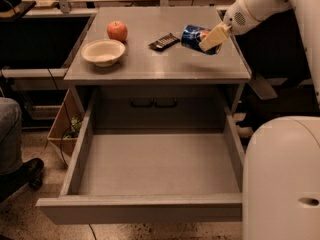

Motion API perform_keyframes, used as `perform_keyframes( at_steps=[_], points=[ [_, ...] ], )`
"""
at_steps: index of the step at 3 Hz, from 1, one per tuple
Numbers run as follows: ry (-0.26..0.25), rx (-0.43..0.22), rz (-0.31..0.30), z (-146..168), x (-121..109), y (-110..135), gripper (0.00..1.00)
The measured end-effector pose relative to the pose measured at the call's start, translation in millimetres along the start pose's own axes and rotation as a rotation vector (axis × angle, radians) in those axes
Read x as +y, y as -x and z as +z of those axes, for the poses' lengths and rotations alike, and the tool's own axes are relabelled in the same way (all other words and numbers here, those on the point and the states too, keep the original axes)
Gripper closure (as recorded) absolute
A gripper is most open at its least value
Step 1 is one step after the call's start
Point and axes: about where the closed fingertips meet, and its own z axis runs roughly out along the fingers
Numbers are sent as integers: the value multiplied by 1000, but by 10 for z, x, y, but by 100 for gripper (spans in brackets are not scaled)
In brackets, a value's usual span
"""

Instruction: Place pepsi can into top drawer

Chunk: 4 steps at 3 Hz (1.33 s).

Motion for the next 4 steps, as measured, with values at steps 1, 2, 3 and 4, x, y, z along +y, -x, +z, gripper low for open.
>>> perform_keyframes(
  at_steps=[1,2,3,4],
  points=[
    [0,0,0,0,0,0,100],
    [57,53,20,141,113,-108,100],
    [170,119,60,187,420,-345,100],
    [238,107,109,51,729,-532,100]
  ],
)
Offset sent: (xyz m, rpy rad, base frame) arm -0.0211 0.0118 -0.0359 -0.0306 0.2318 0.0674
